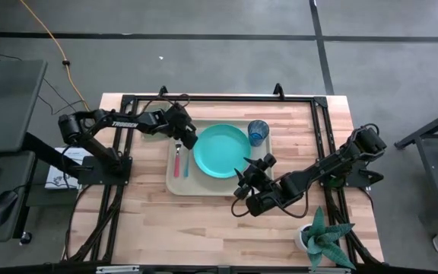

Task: Pick and place plate/cup/fork/spoon on tray
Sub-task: Put the light blue spoon on the light brown serving tray at the left of the light blue plate

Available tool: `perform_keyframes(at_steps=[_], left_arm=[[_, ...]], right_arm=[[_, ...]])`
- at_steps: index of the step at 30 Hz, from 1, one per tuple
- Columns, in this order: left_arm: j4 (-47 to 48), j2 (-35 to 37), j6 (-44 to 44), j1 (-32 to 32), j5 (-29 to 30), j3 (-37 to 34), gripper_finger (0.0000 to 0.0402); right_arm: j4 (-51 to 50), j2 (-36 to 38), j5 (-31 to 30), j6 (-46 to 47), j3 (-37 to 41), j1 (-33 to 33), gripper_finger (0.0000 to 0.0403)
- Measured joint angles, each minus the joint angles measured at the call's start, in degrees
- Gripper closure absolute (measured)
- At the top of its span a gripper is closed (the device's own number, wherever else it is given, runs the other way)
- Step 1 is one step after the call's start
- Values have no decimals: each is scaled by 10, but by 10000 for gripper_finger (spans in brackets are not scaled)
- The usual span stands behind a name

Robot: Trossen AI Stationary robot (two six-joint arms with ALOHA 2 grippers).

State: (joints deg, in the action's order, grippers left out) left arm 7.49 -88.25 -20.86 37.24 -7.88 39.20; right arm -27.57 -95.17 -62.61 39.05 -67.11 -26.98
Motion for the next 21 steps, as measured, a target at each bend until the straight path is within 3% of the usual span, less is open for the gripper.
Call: perform_keyframes(at_steps=[6,21], left_arm=[[7,0,-10,1,6,0,401],[36,0,-45,-32,100,0,401]], right_arm=[[0,0,1,0,0,0,176],[0,0,2,0,0,0,176]])
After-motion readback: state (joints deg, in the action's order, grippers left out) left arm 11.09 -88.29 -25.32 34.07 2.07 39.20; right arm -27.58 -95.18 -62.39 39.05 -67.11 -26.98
